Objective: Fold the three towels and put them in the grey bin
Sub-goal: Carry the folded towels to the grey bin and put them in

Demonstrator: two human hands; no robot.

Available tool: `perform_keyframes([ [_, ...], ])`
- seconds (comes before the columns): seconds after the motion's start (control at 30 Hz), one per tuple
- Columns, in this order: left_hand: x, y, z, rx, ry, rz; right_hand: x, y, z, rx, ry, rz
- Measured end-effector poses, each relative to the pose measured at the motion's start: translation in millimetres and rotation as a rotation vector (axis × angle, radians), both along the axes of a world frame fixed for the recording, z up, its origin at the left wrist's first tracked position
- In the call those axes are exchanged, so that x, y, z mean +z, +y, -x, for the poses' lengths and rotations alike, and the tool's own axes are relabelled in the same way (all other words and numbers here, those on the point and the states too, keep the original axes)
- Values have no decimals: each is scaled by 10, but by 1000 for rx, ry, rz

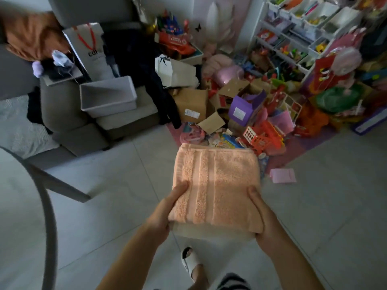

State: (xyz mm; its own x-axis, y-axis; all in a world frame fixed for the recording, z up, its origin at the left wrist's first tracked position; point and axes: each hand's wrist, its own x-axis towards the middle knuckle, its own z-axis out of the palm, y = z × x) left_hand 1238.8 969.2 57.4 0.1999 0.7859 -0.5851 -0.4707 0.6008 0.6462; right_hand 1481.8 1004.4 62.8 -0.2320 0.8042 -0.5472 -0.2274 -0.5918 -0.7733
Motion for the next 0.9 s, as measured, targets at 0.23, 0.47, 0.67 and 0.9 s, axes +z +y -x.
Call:
perform_keyframes([
  [0.23, 19, 1388, 765, 190, -37, 19, -54, 1867, 835, 144, 12, 5],
  [0.47, -97, 2837, 1884, 423, 30, -1, -244, 3823, 2210, 334, 11, 57],
  [0.67, -18, 3595, 3053, 564, 40, 36, -139, 5033, 3621, 488, 21, 125],
  [0.9, -393, 4226, 4733, 739, 9, 34, -443, 5898, 5543, 635, -50, 113],
])
